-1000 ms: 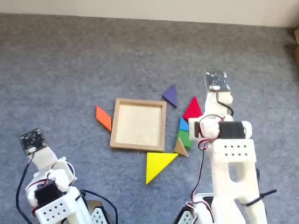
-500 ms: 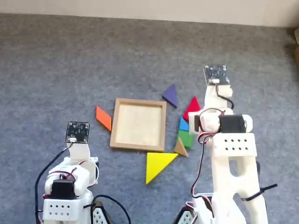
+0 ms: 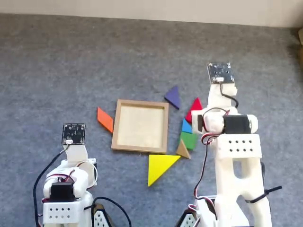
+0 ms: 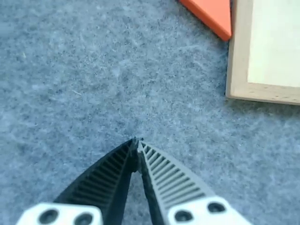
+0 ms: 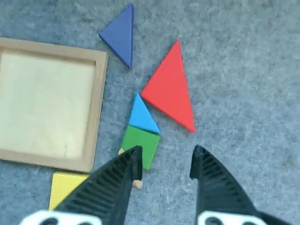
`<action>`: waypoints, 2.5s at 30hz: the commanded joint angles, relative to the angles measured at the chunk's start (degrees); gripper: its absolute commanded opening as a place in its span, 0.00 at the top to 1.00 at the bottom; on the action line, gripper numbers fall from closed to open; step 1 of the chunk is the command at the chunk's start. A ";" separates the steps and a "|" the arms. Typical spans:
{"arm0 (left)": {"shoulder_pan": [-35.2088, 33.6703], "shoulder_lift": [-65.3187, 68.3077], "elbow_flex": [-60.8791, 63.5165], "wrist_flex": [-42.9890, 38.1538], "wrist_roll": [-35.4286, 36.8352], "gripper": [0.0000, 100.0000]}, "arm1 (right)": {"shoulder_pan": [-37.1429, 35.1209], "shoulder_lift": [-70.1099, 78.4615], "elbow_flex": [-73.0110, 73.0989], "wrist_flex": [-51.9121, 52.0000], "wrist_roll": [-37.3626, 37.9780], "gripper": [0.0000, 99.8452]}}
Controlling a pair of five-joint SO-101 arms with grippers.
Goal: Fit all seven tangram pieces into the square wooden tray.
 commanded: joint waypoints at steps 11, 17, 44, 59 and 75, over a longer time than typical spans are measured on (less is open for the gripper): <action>-0.84 -2.95 1.10 0.09 -0.44 0.99 | -4.35 0.40 -8.04 0.57 0.53 0.82; -0.84 -2.95 1.10 0.09 -0.44 0.99 | -6.55 12.35 -21.41 9.63 0.18 0.82; -0.84 -2.86 1.10 0.09 -0.44 0.99 | -5.23 45.67 -32.48 4.88 5.36 0.66; -0.84 -2.86 1.10 0.09 -0.44 0.99 | -0.92 58.07 -32.75 -1.54 5.36 0.66; -0.84 -2.86 1.10 0.09 -0.44 0.99 | -2.59 59.56 -35.91 -1.98 0.88 0.66</action>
